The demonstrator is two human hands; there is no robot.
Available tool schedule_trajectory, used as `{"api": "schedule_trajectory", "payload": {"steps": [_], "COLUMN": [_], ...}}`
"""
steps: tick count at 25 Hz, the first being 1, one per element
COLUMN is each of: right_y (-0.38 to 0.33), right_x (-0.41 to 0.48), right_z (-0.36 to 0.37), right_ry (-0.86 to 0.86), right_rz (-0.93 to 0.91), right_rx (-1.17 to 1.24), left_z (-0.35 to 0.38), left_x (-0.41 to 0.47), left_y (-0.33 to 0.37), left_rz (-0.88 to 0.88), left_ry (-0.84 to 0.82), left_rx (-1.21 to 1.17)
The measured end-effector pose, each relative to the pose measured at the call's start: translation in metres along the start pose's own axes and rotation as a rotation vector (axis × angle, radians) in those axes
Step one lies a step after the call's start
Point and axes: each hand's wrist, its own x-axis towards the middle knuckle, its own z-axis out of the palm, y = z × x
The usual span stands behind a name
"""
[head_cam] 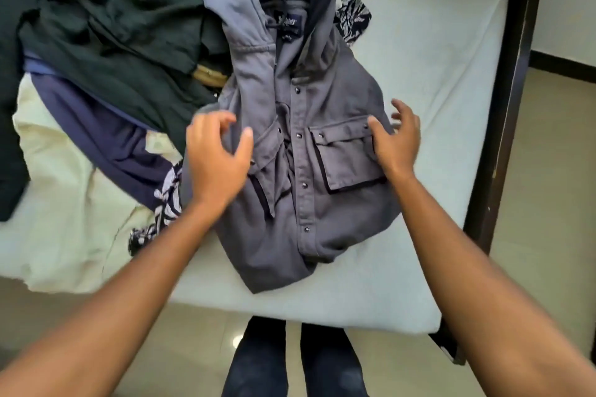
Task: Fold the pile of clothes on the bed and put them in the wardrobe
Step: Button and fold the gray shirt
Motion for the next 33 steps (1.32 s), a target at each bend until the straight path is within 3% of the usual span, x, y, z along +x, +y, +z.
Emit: {"api": "schedule_trajectory", "payload": {"steps": [2, 5, 7, 9, 11, 13, 16, 19, 21, 23, 26, 29, 30, 31, 33], "right_y": [0.043, 0.091, 0.107, 0.116, 0.115, 0.107, 0.082, 0.048, 0.020, -0.007, -0.021, 0.022, 0.046, 0.071, 0.103], "right_x": [-0.042, -0.097, -0.121, -0.137, -0.141, -0.134, -0.116, -0.098, -0.089, -0.084, -0.089, -0.108, -0.117, -0.128, -0.152], "right_z": [-0.030, -0.053, -0.051, -0.039, -0.022, -0.007, 0.000, -0.019, -0.049, -0.090, -0.150, -0.157, -0.148, -0.138, -0.120], "right_ry": [-0.062, -0.170, -0.177, -0.229, -0.355, -0.340, -0.185, -0.040, -0.012, -0.107, -0.401, -0.782, -0.847, -0.841, -0.665], "right_rz": [0.142, 0.254, 0.348, 0.502, 0.545, 0.526, 0.492, 0.347, 0.234, 0.074, 0.069, 0.217, 0.202, 0.168, 0.295], "right_rx": [0.097, 0.095, 0.210, 0.430, 0.509, 0.615, 0.810, 0.727, 0.649, 0.403, -0.358, -0.942, -1.019, -0.915, -0.298], "left_z": [-0.007, -0.004, 0.004, 0.016, 0.023, 0.026, 0.011, -0.013, -0.035, -0.057, -0.073, -0.053, -0.044, -0.037, -0.025], "left_x": [-0.089, -0.203, -0.232, -0.231, -0.222, -0.211, -0.186, -0.146, -0.121, -0.106, -0.109, -0.142, -0.160, -0.177, -0.203], "left_y": [0.001, -0.009, -0.019, -0.026, -0.027, -0.020, 0.007, 0.039, 0.060, 0.077, 0.075, 0.042, 0.028, 0.017, -0.002], "left_rz": [-0.117, -0.639, -0.991, -1.137, -1.053, -0.886, -0.815, -0.820, -0.819, -0.891, -1.066, -1.086, -1.087, -1.104, -1.232], "left_ry": [-0.077, -0.218, -0.157, -0.179, -0.381, -0.473, -0.371, -0.124, -0.163, -0.448, -0.769, -0.748, -0.705, -0.672, -0.722], "left_rx": [-0.052, -0.082, -0.202, -0.449, -0.542, -0.443, -0.562, -0.952, -1.031, -0.873, -0.647, -0.351, -0.247, -0.217, -0.374]}}
